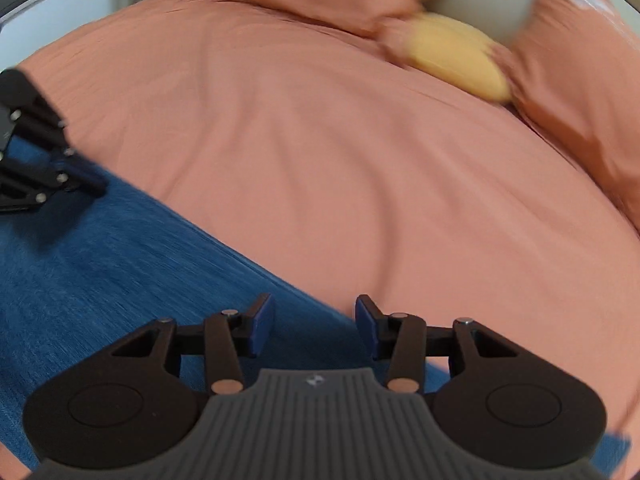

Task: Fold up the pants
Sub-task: 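Grasp the jeans edge with the left gripper while the right gripper releases its edge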

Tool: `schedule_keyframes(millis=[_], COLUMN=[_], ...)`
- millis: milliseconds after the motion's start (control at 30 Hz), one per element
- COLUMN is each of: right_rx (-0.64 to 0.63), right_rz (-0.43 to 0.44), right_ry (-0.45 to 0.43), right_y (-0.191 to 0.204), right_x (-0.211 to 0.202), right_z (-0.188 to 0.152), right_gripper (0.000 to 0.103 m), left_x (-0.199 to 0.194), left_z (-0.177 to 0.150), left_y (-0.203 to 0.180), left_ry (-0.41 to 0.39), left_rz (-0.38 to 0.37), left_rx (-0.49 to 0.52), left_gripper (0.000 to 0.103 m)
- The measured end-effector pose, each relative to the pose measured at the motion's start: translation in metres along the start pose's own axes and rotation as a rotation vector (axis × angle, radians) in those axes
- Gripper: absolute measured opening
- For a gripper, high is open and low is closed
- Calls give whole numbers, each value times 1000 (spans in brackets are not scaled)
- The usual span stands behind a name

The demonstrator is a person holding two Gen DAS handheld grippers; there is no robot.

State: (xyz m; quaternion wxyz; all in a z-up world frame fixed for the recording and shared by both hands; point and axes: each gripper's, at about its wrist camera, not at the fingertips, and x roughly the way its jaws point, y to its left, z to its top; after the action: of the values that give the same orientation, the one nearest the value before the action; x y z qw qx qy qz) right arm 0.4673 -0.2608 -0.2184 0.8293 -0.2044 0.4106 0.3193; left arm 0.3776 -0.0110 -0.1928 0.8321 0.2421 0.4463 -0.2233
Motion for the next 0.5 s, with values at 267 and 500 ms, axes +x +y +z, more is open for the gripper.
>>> schedule_keyframes(millis=[267,500], right_rx=[-184,-227], right_rz=[44,25], right_ry=[75,37], right_y=[26,28], right_x=[25,2], right_z=[15,15], right_gripper=[0,0], left_x=[-4,-1], left_z=[6,-3], left_y=[3,17], left_ry=[-56,-29], left_rz=[-3,-78], left_rx=[-12,29], left_gripper=[0,64])
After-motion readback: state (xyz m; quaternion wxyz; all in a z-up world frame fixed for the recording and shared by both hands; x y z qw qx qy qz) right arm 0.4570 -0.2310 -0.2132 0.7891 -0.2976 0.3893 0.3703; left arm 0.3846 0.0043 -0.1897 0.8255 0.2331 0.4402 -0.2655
